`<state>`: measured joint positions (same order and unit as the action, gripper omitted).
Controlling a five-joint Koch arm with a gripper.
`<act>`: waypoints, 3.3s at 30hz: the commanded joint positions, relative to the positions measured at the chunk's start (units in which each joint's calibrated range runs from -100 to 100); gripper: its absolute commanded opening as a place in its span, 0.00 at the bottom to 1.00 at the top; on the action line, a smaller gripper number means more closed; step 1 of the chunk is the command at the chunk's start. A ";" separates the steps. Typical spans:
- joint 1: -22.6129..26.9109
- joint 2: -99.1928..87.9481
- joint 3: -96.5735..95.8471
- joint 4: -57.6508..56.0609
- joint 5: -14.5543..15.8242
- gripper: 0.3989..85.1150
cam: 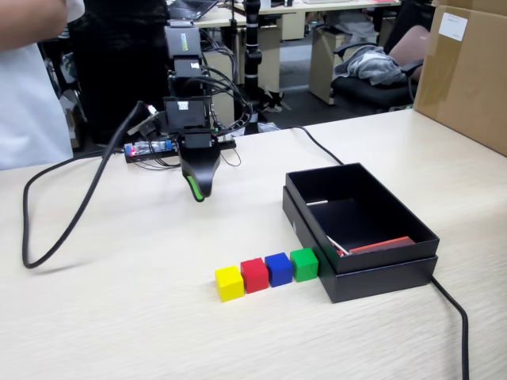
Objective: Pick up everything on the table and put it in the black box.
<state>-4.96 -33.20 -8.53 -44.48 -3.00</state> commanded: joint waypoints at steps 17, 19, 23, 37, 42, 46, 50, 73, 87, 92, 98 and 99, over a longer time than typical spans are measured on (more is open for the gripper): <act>0.63 57.82 57.13 -15.17 -0.39 0.55; 0.93 62.64 62.39 -17.85 -0.34 0.55; 1.27 67.23 65.83 -19.40 -0.34 0.55; 1.61 71.93 69.01 -23.38 1.90 0.13; 0.83 56.10 66.65 -27.01 3.32 0.13; 2.30 39.57 63.20 -30.29 4.35 0.13; 8.11 24.66 61.57 -31.07 4.79 0.13; 24.81 74.34 79.98 -32.28 11.23 0.15; 13.33 36.93 74.26 -34.09 8.11 0.49; 6.50 40.95 67.10 -34.00 5.18 0.54; 4.30 57.36 71.00 -33.92 3.52 0.55; 4.30 59.54 71.64 -34.00 3.47 0.55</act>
<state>-0.37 23.37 57.10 -78.09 1.54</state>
